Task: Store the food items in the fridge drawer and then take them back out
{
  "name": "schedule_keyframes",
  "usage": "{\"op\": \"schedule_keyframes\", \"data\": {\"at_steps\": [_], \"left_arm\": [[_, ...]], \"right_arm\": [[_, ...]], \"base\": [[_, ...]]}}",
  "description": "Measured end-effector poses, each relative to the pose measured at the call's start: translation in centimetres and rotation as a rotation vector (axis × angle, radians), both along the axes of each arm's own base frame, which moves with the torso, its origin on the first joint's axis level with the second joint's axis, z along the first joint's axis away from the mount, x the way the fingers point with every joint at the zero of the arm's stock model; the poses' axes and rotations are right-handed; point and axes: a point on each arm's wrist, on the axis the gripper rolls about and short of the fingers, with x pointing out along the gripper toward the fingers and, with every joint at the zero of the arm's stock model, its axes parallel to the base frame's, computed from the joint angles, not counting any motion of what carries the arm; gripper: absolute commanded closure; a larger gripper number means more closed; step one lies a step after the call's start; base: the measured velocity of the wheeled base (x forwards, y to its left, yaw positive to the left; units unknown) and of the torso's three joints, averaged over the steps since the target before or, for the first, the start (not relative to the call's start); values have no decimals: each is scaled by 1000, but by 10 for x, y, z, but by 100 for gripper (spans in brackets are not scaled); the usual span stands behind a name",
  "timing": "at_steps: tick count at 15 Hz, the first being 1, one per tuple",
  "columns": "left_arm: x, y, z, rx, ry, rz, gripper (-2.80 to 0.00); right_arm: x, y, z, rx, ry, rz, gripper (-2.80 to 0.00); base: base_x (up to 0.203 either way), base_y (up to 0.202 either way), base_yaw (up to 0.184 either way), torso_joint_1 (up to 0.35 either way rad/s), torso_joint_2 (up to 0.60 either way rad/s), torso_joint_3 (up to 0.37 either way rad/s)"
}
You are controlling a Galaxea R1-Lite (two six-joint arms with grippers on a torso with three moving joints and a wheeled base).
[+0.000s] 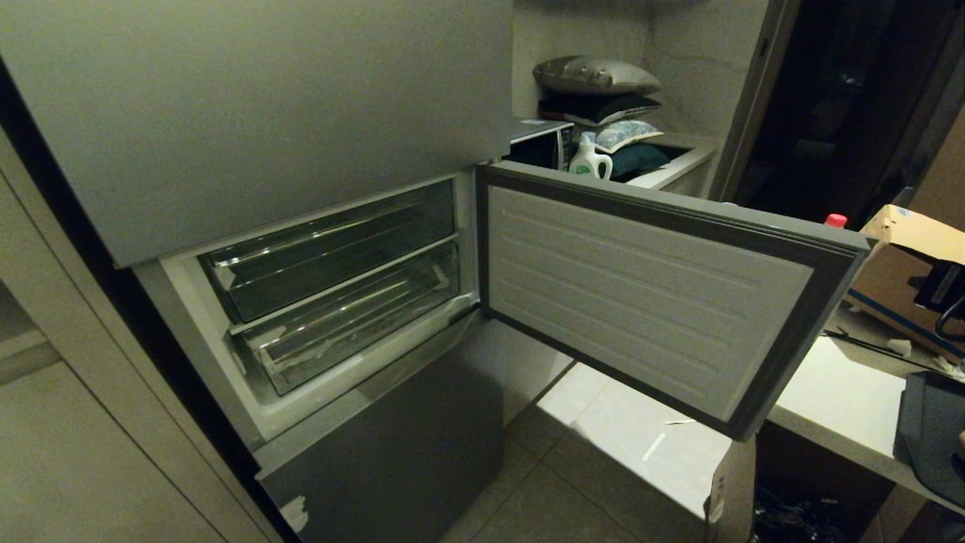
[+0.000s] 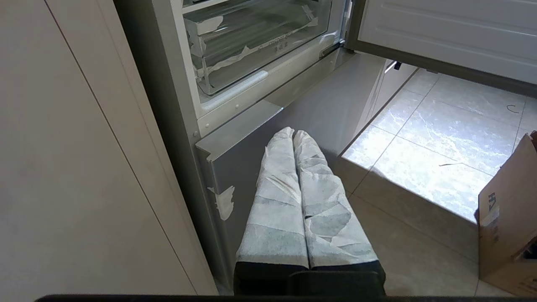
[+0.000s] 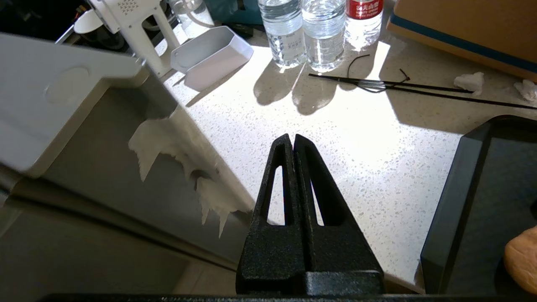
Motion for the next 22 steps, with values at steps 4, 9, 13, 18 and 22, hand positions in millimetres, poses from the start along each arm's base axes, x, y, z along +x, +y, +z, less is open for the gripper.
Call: {"op": "schedule_keyframes", "data": {"at_steps": [4, 9, 13, 18, 22], "left_arm": [[0, 0, 0, 0, 0, 0, 0], [0, 0, 0, 0, 0, 0, 0], [0, 0, 0, 0, 0, 0, 0], [0, 0, 0, 0, 0, 0, 0], [0, 0, 0, 0, 0, 0, 0]], "right_arm": [[7, -3, 2, 13, -15, 43, 0], [18, -7, 0, 57, -26, 93, 0], [20, -6, -3, 129, -33, 174, 0], [17, -2, -1, 200, -44, 243, 0], [8, 2, 0, 205, -44, 265, 0]], "base": [[0, 0, 0, 0, 0, 0], [0, 0, 0, 0, 0, 0], [0, 0, 0, 0, 0, 0], [0, 0, 0, 0, 0, 0], [0, 0, 0, 0, 0, 0]]}}
